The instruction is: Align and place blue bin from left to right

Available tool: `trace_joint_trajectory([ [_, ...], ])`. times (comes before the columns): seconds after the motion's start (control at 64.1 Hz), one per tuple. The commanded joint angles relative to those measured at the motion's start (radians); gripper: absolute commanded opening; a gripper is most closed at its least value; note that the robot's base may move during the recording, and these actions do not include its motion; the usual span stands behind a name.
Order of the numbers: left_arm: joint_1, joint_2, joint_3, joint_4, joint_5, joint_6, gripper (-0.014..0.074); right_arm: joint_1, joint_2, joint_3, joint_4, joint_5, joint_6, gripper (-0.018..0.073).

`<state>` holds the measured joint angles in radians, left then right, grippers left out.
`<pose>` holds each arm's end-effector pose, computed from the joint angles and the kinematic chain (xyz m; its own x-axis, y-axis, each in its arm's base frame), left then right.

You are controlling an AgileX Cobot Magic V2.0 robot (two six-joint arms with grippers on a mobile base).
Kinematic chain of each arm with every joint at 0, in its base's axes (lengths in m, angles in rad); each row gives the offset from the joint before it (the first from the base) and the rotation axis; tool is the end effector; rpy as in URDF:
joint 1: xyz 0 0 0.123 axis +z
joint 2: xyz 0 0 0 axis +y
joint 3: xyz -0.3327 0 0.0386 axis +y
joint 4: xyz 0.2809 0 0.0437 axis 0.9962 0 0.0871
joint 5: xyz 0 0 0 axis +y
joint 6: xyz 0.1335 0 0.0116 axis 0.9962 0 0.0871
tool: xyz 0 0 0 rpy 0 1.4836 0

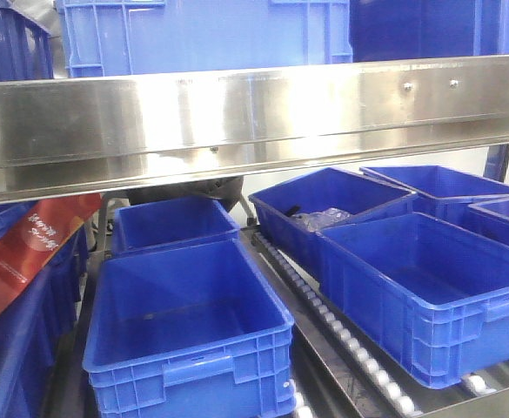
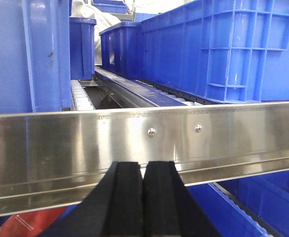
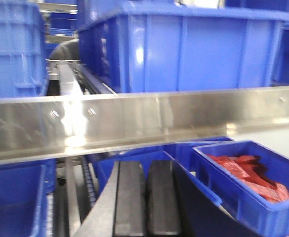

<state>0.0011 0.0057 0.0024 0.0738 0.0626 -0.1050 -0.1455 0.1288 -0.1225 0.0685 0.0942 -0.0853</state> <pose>0.0828 0.0007 0.2071 0.0168 -0.0313 -0.9994 -0.0052 0.9995 -0.0314 0.0893 -0.0122 0.2441 -0.0153 -0.0150 -0.9998 0.1384 0.9902 -0.0170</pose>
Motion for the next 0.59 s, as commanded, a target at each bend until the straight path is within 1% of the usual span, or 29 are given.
trace_joint_trajectory([
  [0.0,0.003,-0.006,-0.002,0.002,-0.026,-0.006,-0.0111,-0.011,-0.08,0.072,-0.008,-0.043,-0.01,-0.0067],
  [0.078,0.003,-0.006,-0.002,0.002,-0.026,-0.006,-0.0111,-0.011,-0.129,0.122,-0.008,-0.043,-0.01,-0.0067],
  [0.14,0.003,-0.006,-0.002,0.002,-0.026,-0.006,-0.0111,-0.011,-0.129,0.122,-0.008,-0.05,-0.003,-0.0067],
  [0.172,0.003,-0.006,-0.002,0.002,-0.026,-0.006,-0.0111,-0.011,-0.129,0.122,-0.008,-0.019,-0.003,-0.0067],
  [0.218,0.003,-0.006,-0.002,0.002,-0.026,-0.006,-0.0111,-0.011,-0.129,0.122,-0.008,-0.008,-0.003,-0.0067],
  [0.577,0.003,-0.006,-0.002,0.002,-0.026,-0.006,-0.0111,-0.011,-0.129,0.122,-0.008,-0.008,-0.003,-0.0067],
])
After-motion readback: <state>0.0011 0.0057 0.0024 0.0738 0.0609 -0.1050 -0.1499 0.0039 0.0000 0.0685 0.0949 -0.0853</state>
